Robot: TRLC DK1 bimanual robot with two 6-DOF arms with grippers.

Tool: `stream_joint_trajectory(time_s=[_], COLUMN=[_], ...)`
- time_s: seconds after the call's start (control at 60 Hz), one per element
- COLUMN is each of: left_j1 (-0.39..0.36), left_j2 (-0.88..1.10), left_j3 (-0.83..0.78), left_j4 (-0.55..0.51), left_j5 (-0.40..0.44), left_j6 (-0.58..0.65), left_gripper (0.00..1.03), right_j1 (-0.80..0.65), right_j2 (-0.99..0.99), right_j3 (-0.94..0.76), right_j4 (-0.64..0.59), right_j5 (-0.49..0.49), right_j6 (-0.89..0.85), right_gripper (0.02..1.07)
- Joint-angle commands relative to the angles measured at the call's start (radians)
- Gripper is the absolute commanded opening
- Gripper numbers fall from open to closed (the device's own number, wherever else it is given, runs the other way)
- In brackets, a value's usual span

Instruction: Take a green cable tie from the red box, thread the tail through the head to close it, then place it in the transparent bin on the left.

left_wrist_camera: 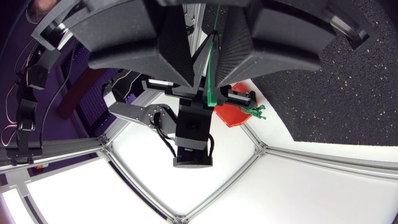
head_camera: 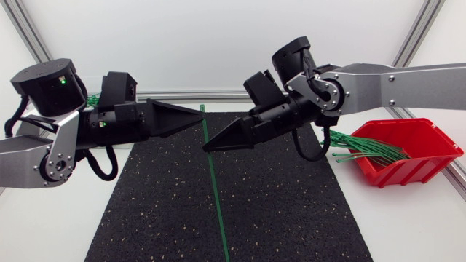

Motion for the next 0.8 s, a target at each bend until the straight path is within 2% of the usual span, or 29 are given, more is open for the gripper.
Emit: stream_joint_trajectory(time_s=[0.0, 0.067, 0.233, 0.267, 0.3, 0.783], left_j1=[-0.001, -0.001, -0.002, -0.002, -0.002, -0.010], left_j2=[0.003, 0.003, 0.003, 0.003, 0.003, 0.004], left_j3=[0.017, 0.015, 0.011, 0.011, 0.012, 0.011], left_j4=[0.020, 0.020, 0.021, 0.021, 0.021, 0.021], left_j5=[0.002, 0.002, 0.002, 0.002, 0.002, 0.002], left_j6=[-0.024, -0.024, -0.024, -0.024, -0.024, -0.024], left_gripper=[0.24, 0.18, 0.16, 0.09, 0.07, 0.04], right_j1=[0.012, 0.014, 0.016, 0.016, 0.016, 0.035], right_j2=[0.021, 0.021, 0.021, 0.021, 0.023, 0.021], right_j3=[-0.012, -0.012, -0.012, -0.012, -0.014, -0.020], right_j4=[0.011, 0.011, 0.011, 0.011, 0.011, 0.013], right_j5=[-0.007, -0.007, -0.005, -0.005, -0.005, 0.016], right_j6=[0.021, 0.019, 0.019, 0.019, 0.019, 0.018], right_gripper=[0.08, 0.08, 0.08, 0.08, 0.08, 0.08])
